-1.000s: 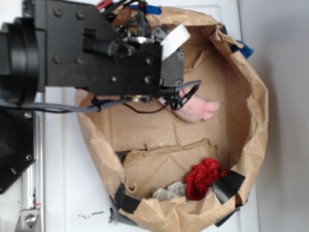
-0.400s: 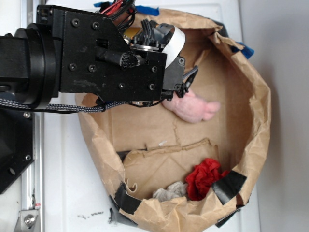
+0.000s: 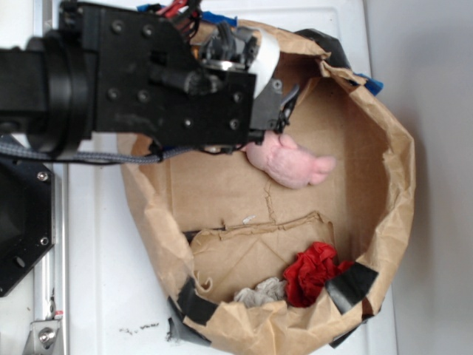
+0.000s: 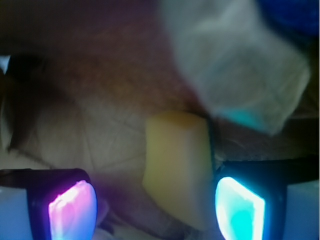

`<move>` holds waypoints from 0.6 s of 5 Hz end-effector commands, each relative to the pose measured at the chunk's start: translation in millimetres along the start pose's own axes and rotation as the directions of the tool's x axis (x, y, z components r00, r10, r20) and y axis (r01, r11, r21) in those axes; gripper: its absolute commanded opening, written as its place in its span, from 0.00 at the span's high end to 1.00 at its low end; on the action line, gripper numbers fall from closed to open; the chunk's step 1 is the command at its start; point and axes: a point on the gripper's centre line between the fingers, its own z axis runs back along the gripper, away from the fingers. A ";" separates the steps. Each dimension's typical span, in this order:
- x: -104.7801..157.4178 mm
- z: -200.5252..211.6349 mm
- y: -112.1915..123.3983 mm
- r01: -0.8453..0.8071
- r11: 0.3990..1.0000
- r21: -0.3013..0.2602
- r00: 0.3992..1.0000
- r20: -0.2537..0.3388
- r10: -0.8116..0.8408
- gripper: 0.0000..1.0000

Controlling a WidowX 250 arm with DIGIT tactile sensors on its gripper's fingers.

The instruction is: Grab the green sponge.

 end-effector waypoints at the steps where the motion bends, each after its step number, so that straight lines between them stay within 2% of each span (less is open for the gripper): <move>1: 10.6 3.7 15.9 -0.147 0.989 -0.002 0.988 0.051 0.147 0.00; 3: 5.0 -14.8 17.6 -0.151 0.987 0.061 0.985 0.089 0.145 0.00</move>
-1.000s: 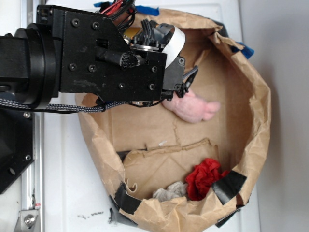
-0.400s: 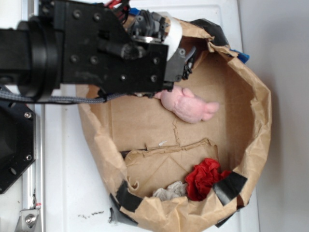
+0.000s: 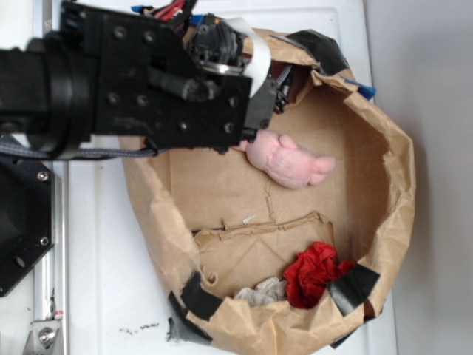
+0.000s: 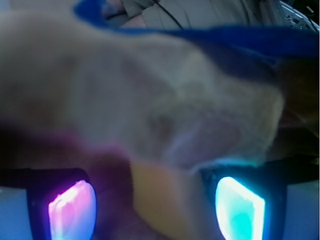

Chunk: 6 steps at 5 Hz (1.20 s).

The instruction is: Grab the green sponge.

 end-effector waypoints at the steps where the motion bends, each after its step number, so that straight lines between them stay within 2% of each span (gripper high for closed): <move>1: -1.0 -10.6 4.1 -0.019 0.999 0.029 0.999 0.043 0.018 0.00; 3: -4.8 -11.3 -8.0 0.027 1.000 -0.001 0.999 0.039 -0.027 0.00; 4: -3.7 -9.5 -11.7 0.037 0.999 -0.038 0.999 0.029 -0.036 1.00; 6: -2.3 -7.8 -14.6 0.048 0.998 -0.045 0.999 0.024 -0.047 1.00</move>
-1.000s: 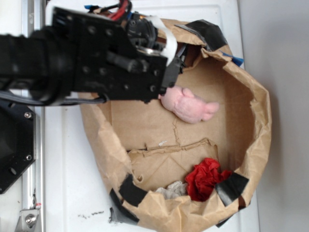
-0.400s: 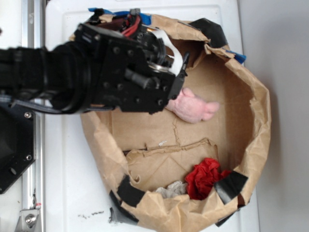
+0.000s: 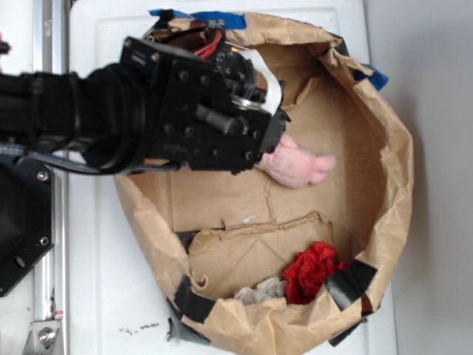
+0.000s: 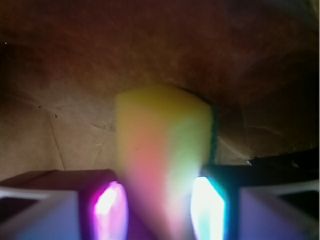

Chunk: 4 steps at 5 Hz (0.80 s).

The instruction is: Grab the green sponge.

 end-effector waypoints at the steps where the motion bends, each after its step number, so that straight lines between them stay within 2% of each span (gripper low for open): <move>1: 13.5 13.8 1.1 -0.021 0.999 -0.050 1.000 0.013 0.022 1.00; 2: 14.3 15.6 0.6 -0.014 0.998 -0.061 1.000 0.008 0.014 1.00; 3: 19.2 27.1 -2.0 0.055 0.991 -0.118 0.998 -0.018 -0.058 1.00; 4: 25.0 51.9 -5.2 0.175 0.955 -0.238 0.982 -0.021 -0.185 1.00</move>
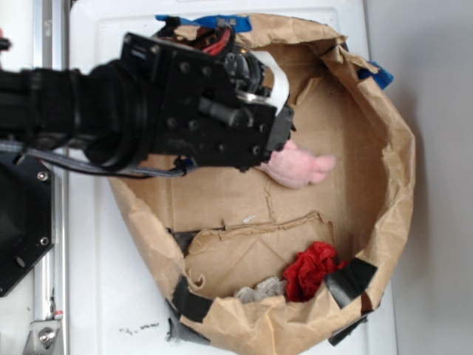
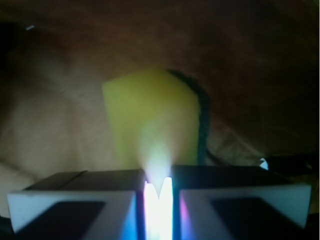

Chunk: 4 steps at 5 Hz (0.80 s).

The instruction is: Grab the green sponge.

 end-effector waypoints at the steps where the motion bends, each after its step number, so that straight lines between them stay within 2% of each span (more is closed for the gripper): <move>1: 19.8 68.8 5.6 0.228 0.938 -0.261 0.974 0.068 -0.218 1.00; 2: 18.6 76.4 7.1 0.243 0.924 -0.295 0.970 0.049 -0.240 1.00; 3: 18.3 72.0 6.3 0.252 0.927 -0.278 0.967 0.048 -0.249 1.00; 4: 20.9 68.4 8.5 0.183 0.952 -0.246 0.983 0.016 -0.184 0.00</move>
